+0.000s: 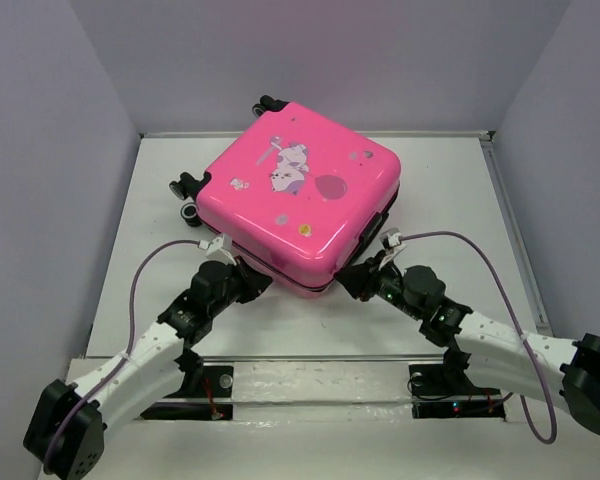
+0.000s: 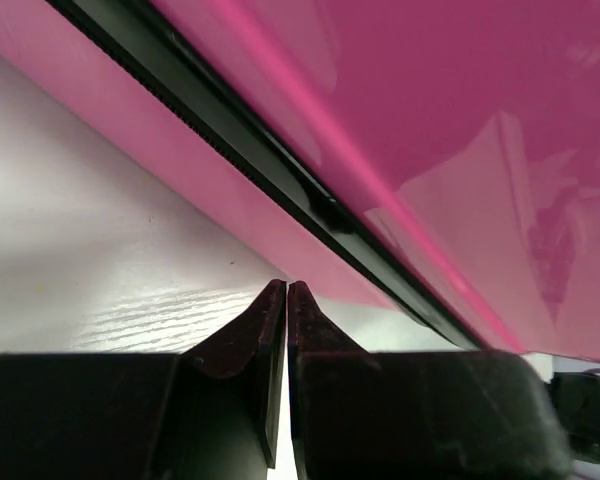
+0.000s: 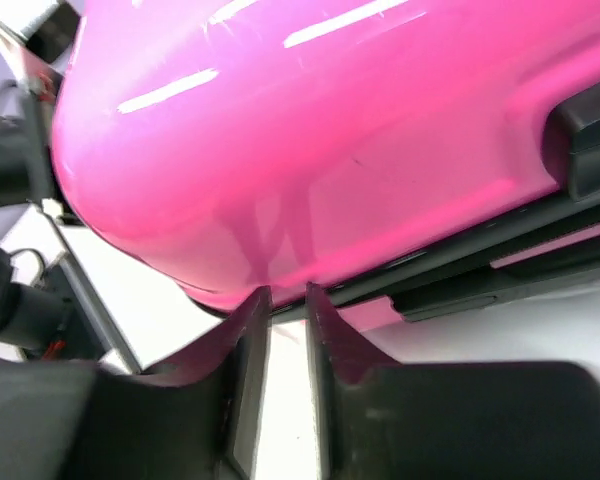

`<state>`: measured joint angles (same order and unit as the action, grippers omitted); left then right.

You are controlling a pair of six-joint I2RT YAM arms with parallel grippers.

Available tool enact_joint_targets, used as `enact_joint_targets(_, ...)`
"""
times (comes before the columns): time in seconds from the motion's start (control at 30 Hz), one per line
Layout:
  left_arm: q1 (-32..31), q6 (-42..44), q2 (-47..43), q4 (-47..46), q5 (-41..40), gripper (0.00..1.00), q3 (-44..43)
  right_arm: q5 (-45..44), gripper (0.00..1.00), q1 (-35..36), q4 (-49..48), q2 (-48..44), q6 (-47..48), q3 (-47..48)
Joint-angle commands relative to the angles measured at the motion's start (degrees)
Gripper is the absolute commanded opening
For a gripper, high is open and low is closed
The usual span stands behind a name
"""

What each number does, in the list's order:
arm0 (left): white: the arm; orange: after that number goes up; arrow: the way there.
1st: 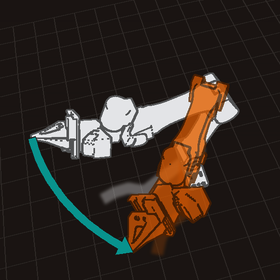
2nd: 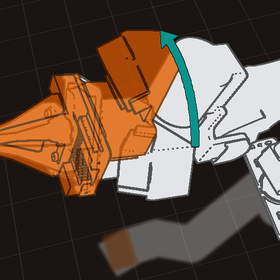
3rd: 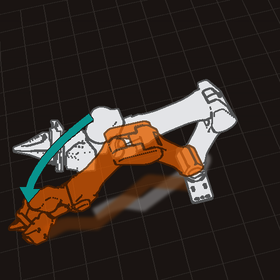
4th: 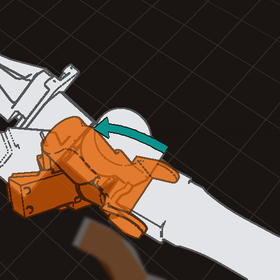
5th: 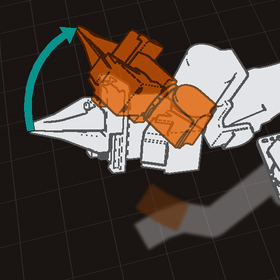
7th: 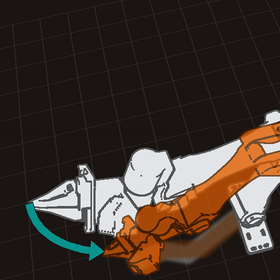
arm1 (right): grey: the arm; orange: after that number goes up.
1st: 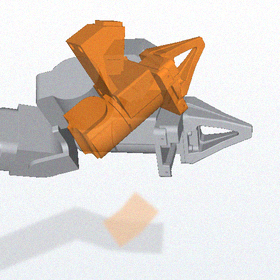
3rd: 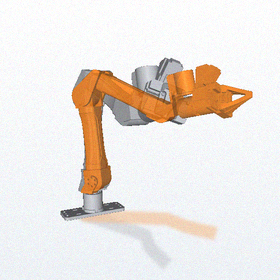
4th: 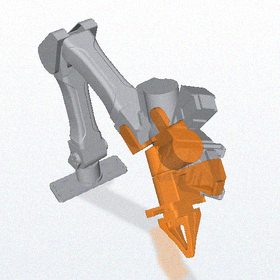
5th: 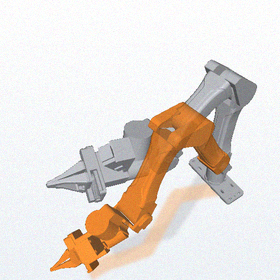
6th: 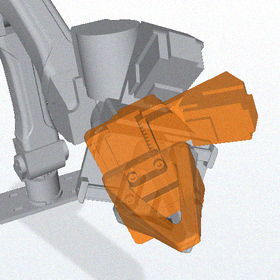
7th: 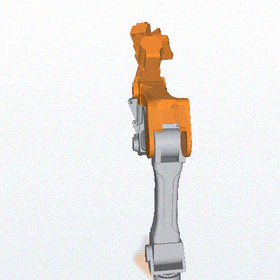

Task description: Pack the luggage

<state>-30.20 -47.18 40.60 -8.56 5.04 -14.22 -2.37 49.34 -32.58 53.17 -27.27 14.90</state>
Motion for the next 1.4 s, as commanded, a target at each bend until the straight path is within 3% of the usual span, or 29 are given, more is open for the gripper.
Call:
enact_joint_targets(0.0,-5.3,-0.81,7.71,-10.75,-7.76,0.16,-1.51,4.72,0.43,-0.04,14.46,-0.52,3.01,5.41)
enact_joint_targets(0.07,-5.66,0.33,10.45,-13.92,-7.59,0.16,-3.0,8.5,0.57,-0.04,13.42,1.22,4.14,4.88)
enact_joint_targets(0.2,-7.06,2.0,16.43,-16.84,-6.53,0.15,-6.16,11.95,0.63,0.49,8.52,6.76,6.08,6.28)
enact_joint_targets(0.53,-8.83,3.67,16.79,-17.55,-6.44,0.15,-8.11,6.95,0.63,2.51,-3.45,16.0,6.79,8.57)
enact_joint_targets(0.63,-9.09,3.5,16.79,-17.37,-5.92,0.14,-7.93,0.2,0.61,4.45,-6.88,16.97,6.35,8.4)
enact_joint_targets(0.7,-9.18,3.41,16.97,-17.37,-5.65,0.14,-7.76,-4.63,0.59,5.15,-7.85,17.14,6.0,8.57)
enact_joint_targets(0.83,-9.79,3.15,16.97,-17.37,-5.65,0.14,-7.75,-12.29,0.44,5.68,-12.32,18.11,5.74,7.87)
enact_joint_targets(1.0,-10.58,2.97,16.88,-17.19,-6.18,0.13,-8.46,-13.62,0.32,6.2,-16.2,19.43,5.12,7.6)
enact_joint_targets(1.1,-11.55,3.06,17.67,-17.11,-6.88,0.13,-9.07,-15.02,0.18,8.04,-17.08,19.08,5.38,7.52)
enact_joint_targets(1.13,-11.64,3.06,18.28,-17.11,-6.97,0.13,-9.68,-15.64,0.08,8.57,-16.99,18.64,5.47,7.52)
enact_joint_targets(1.27,-12.25,3.41,20.22,-17.37,-7.32,0.13,-11.96,-18.01,0.07,12.7,-13.58,17.15,5.38,7.6)
enact_joint_targets(1.37,-12.87,4.11,22.24,-18.07,-7.5,0.13,-14.86,-23.35,0.07,19.02,-4.54,15.92,5.21,9.09)
